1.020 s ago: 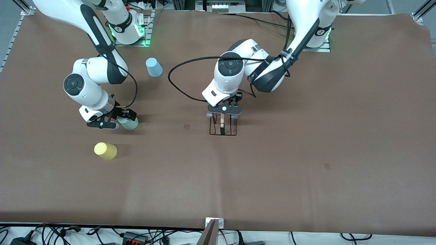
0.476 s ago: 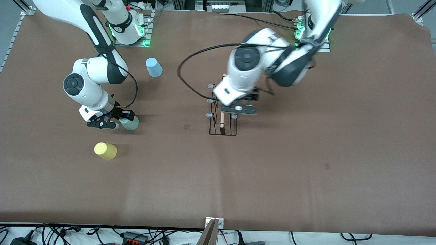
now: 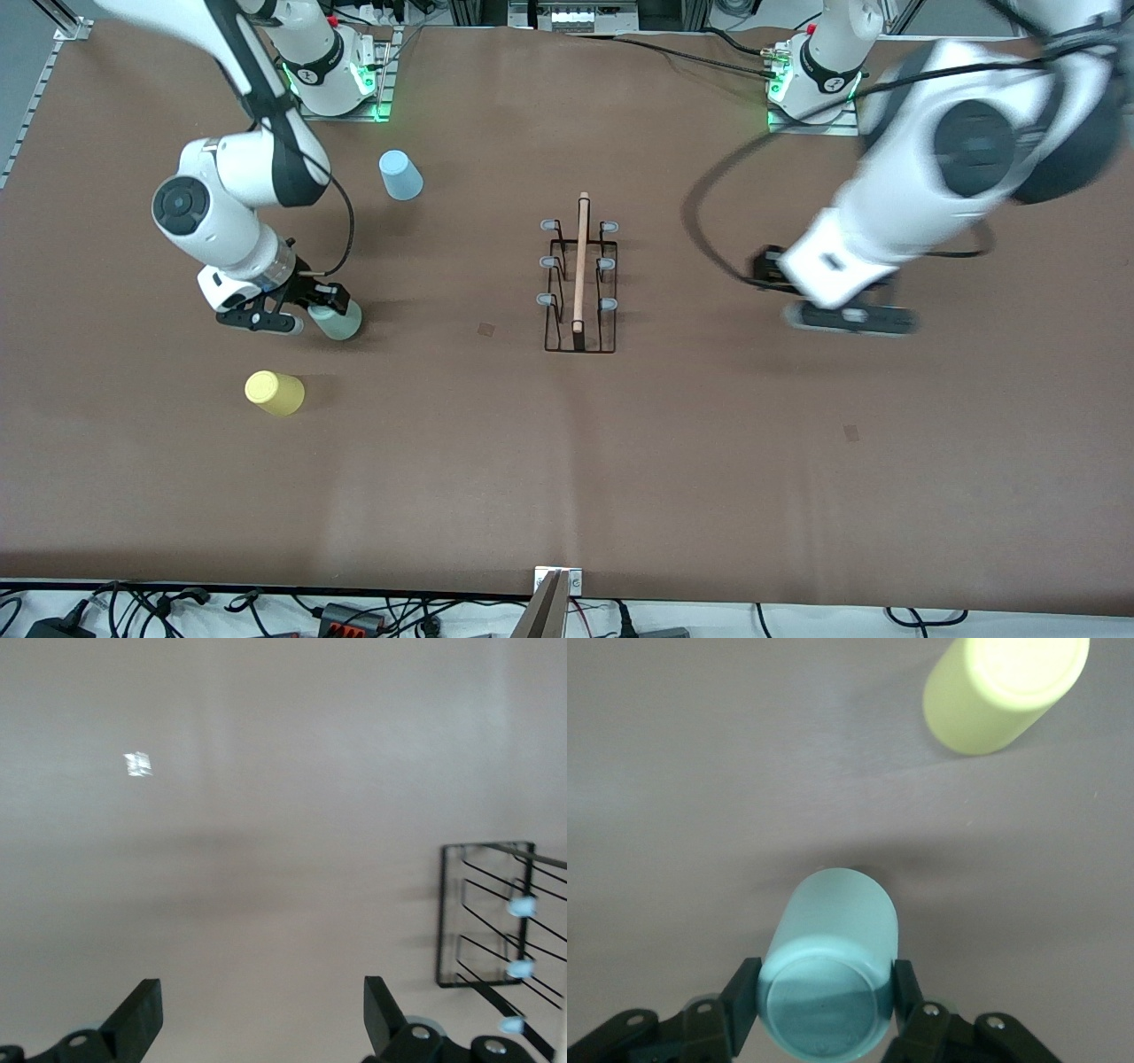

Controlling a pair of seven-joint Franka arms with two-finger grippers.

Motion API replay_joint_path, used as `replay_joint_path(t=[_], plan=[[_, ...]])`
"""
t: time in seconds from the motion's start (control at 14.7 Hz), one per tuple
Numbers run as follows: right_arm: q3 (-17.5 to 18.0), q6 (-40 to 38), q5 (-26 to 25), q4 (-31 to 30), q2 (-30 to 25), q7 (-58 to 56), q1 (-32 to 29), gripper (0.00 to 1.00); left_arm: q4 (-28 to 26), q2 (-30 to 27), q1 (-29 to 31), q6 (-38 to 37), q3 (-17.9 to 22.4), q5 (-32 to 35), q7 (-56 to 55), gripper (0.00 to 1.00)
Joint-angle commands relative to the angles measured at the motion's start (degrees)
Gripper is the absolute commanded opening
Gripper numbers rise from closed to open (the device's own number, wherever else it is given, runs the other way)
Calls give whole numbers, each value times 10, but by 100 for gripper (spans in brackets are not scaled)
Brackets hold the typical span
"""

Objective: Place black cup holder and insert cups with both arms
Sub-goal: 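Release the rack and withdraw the left gripper while the right gripper lifts the cup, then place the teal cup onto a rack peg with the right gripper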

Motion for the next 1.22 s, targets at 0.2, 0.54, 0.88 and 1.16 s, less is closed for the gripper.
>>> replay_joint_path(t=[0.2, 0.54, 0.88, 1.16], plan=[[103, -70, 10, -3, -100, 256, 44, 30, 75, -12, 105, -87, -5, -3, 109, 100], [213, -107, 9, 69, -98, 494, 67, 28, -45, -113, 41, -56, 114, -44, 149, 100], [257, -101, -13, 111, -68, 596, 91, 29, -156, -194, 25, -10, 133, -50, 196, 100], [257, -61, -43, 116, -22, 611, 111, 29, -149, -186, -7, -13, 171, -49, 203, 100]])
